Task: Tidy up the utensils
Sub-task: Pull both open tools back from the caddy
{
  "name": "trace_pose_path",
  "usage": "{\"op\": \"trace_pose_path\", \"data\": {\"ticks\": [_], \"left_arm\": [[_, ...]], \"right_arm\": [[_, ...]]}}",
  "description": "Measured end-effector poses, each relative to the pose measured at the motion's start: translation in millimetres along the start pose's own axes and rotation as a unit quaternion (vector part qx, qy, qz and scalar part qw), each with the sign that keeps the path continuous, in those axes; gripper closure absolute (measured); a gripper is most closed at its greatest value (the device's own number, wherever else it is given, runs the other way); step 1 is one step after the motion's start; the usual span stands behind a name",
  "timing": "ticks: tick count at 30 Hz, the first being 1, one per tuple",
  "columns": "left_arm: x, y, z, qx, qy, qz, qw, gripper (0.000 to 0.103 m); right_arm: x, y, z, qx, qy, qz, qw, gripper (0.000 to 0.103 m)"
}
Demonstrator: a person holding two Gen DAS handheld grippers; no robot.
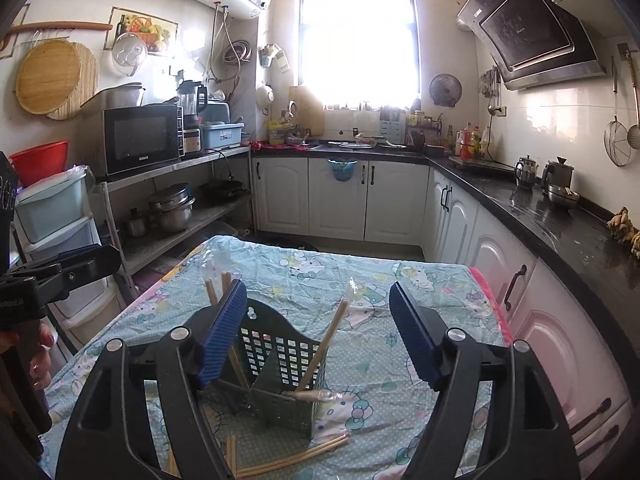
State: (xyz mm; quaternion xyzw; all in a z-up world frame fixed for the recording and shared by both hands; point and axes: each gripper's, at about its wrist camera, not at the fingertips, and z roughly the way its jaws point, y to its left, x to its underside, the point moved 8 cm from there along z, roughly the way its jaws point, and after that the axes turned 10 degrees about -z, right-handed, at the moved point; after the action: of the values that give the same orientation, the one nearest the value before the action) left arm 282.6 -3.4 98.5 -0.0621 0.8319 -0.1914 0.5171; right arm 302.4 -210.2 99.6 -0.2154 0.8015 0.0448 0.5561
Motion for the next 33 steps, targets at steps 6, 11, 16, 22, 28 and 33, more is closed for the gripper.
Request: {"op": "trace_pose_path", "data": {"ticks": [6,11,16,22,28,33], "left_arm": [[6.1,6.5,-11.3,-0.001,-0.002,-0.007,1.0,0.01],[13.9,9.6,-19.9,-0.002,-0.002,-0.007,1.0,0.01],[22.5,14.0,-27.8,-0.002,-0.001,-0.013,0.9999,0.01],[36.1,21.3,-33.2,-0.009,0.006,-0.017,0.9998,0.01],[46.2,31.8,-36.7,-0.015,0.013,-0.03,0.9994,0.01],[53.5,37.9,-38.9,-0.02,0.02,-0.038,0.9989,0.01]], "right_arm": [[2.7,7.8,-14.1,-0.004,-0.007,-0.009,1.0,0.027],[5.6,17.0,-26.5,-0.005,-0.012,-0.018,1.0,0.025],[11.9,28.8,-36.0,-0.009,-0.011,-0.031,0.999,0.024],[23.8,43.1,-41.8,-0.01,-0.002,-0.046,0.999,0.023],[39.9,52.4,-43.2,-0.017,0.013,-0.048,0.999,0.023],[50.5,58.1,-44.3,-0.024,0.022,-0.047,0.998,0.023]]}}
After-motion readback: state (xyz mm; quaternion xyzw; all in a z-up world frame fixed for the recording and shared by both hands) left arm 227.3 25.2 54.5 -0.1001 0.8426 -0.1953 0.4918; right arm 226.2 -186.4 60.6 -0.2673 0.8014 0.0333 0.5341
